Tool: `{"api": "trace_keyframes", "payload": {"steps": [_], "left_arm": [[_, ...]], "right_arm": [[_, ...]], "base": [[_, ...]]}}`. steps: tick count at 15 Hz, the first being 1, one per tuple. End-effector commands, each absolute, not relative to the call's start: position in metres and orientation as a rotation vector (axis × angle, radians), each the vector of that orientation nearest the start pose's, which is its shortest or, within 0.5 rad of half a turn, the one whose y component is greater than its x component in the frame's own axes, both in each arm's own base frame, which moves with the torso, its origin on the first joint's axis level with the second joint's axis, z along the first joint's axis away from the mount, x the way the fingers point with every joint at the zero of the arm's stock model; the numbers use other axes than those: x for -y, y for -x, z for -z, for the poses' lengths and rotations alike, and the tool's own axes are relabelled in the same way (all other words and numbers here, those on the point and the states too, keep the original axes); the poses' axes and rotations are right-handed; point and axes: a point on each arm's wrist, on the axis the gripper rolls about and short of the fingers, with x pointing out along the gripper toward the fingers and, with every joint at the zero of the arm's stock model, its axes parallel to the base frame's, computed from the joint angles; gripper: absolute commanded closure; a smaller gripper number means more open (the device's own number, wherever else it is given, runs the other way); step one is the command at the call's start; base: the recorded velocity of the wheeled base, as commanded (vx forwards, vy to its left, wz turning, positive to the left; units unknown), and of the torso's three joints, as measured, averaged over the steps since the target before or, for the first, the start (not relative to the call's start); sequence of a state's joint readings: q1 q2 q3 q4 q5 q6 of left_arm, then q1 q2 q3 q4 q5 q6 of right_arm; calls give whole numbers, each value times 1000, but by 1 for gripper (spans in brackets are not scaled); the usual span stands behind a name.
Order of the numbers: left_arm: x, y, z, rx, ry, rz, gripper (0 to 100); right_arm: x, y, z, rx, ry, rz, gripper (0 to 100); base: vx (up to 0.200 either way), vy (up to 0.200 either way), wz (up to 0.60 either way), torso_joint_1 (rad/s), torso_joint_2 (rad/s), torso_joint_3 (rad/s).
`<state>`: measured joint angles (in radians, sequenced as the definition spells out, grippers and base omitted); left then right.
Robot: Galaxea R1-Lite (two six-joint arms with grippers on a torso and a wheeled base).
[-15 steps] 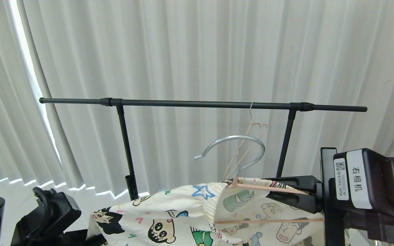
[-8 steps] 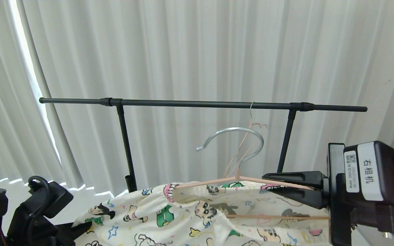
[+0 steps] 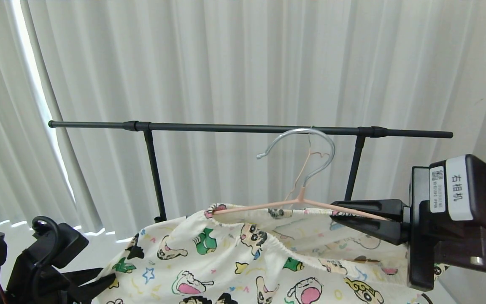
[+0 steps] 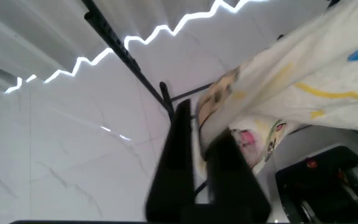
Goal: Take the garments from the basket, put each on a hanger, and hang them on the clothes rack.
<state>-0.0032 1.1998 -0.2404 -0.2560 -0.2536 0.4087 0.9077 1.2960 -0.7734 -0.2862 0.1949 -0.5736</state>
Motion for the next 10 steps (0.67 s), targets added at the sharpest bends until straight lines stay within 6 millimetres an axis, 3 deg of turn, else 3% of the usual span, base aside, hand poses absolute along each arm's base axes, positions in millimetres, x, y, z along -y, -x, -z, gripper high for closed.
{"api": "trace_keyframes", "payload": {"steps": [1,4,7,10], "left_arm": [[6,-129,-117,-615,-302,385,0],[7,-121,-122,-567,-286,402,0],[8,-112,-134,-493,-159,384,0],[8,-113,-160,-367,-102,355,0]], "right_arm": [[-166,-124,-242,82,600,-1139,100],[-159,-132,-240,60,598,-1093,100],[-135,-145,-230,-39,568,-966,100],[-116,-145,-210,-169,539,-871,100]], "base": [[0,0,0,0,0,0],[0,0,0,0,0,0],[0,0,0,0,0,0],[0,0,0,0,0,0]]}}
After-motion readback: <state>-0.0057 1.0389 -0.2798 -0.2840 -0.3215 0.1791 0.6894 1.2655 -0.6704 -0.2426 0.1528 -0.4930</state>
